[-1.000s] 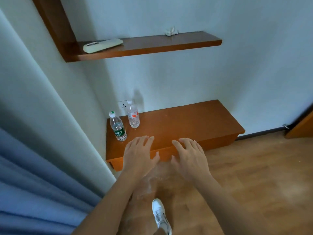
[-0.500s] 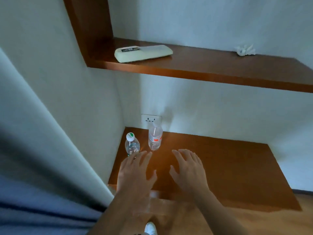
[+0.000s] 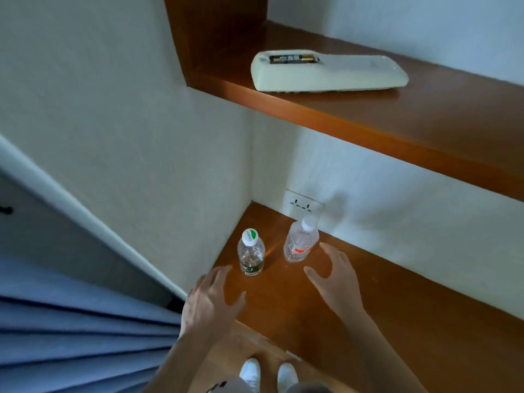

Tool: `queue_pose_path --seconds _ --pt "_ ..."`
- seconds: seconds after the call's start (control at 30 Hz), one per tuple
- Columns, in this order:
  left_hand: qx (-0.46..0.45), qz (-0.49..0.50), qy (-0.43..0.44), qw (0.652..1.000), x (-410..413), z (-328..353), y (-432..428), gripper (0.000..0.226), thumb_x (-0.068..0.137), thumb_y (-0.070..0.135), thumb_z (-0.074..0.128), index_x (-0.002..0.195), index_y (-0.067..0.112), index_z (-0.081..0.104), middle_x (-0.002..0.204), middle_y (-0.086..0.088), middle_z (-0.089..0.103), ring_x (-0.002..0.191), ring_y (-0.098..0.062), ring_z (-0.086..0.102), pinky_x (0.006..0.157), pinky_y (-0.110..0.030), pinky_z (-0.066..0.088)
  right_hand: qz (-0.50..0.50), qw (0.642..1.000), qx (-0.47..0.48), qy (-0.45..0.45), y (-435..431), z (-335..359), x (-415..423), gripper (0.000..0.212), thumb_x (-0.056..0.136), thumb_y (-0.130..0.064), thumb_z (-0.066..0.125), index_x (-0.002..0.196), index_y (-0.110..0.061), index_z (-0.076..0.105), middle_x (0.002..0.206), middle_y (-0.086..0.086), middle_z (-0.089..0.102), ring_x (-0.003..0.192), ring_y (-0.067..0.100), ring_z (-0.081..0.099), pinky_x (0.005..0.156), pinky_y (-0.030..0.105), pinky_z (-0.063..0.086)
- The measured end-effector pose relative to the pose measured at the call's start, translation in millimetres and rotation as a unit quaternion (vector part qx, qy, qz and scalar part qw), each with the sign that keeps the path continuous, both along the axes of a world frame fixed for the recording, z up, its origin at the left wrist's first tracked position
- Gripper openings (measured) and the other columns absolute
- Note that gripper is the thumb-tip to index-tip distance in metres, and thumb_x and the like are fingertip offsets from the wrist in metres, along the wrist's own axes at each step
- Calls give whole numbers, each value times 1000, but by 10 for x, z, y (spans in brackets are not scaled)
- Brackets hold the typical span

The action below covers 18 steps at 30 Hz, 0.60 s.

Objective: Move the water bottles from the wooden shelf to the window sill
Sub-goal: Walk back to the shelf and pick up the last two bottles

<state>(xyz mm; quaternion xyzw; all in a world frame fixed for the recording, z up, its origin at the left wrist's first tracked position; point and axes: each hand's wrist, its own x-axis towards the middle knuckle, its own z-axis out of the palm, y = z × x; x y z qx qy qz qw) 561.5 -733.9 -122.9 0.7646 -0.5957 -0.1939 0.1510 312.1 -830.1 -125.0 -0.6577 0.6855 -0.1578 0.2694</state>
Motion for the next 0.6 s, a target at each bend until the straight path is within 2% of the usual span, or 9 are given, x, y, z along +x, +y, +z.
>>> queue_pose_path --seconds 0.1,0.17,0.27,0.37,0.47,0.6 --pt "39 65 87 993 -29 -85 -202 93 71 77 56 147 32 27 145 2 48 129 -23 51 102 -46 48 1 998 41 -48 -291 -159 -10 92 73 -58 79 149 -32 35 153 -4 44 138 18 44 112 44 40" --pt "53 78 123 988 -26 -153 -370 106 60 84 54 147 33 22 147 1 46 131 -24 49 103 -49 48 10 992 60 -111 -452 -242 -18 98 65 -60 84 147 -36 35 150 -7 45 135 15 45 109 41 42" --pt "51 91 155 982 -43 -208 -586 114 54 83 61 148 33 21 148 2 44 131 -24 47 103 -50 47 36 977 75 -194 -615 -321 1 96 61 -48 92 141 -41 38 140 -12 50 126 9 50 102 31 45" --pt "41 106 196 974 -68 -270 -705 115 50 78 70 147 32 26 143 2 48 128 -21 50 101 -47 50 69 967 76 -232 -745 -402 55 86 59 -40 95 131 -40 47 123 -11 60 117 12 58 100 36 52" --pt "46 88 212 972 -82 -309 -770 114 46 77 71 143 32 30 135 5 53 123 -17 53 101 -44 51 95 963 77 -242 -802 -520 94 86 56 -49 92 129 -28 52 113 -6 65 109 17 63 97 46 56" --pt "49 86 235 967 -116 -314 -836 102 53 65 78 139 27 38 126 5 58 114 -18 58 97 -41 53 84 965 52 -243 -787 -629 154 91 58 -58 87 131 -21 49 114 -2 64 110 17 62 97 41 56"
